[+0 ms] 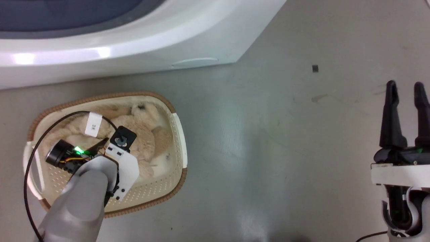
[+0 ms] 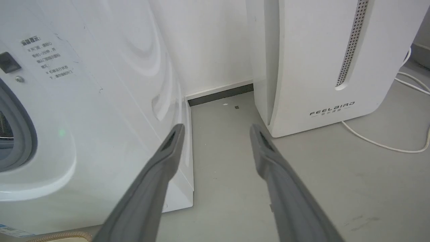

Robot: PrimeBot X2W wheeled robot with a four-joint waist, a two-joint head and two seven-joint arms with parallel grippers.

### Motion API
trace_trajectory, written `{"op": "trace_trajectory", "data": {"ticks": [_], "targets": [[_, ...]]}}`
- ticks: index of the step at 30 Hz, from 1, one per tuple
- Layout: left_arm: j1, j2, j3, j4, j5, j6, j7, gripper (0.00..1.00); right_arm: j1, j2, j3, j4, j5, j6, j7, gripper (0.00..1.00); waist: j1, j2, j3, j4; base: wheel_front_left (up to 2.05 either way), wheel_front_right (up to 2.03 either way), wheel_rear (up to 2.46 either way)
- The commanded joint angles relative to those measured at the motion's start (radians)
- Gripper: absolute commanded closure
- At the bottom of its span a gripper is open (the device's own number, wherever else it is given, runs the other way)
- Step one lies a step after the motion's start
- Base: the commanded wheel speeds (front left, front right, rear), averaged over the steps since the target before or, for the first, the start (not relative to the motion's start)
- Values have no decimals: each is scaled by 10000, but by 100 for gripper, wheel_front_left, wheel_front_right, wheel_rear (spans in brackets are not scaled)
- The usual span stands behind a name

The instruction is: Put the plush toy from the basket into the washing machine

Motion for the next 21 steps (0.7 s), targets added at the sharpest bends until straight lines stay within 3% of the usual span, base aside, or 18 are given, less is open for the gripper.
{"op": "trace_trajectory", "data": {"ticks": [1,21], "targets": [[-446,113,-160,344,100,-57,99,0,-306,-3,-84,-132,229,-5,-107,0,-1,0,476,-93,0,0,0],[-2353,327,-1005,2297,-8,-8,351,0,-959,-4,-447,-511,913,-6,-504,0,-1,0,2477,-315,0,0,0]]}}
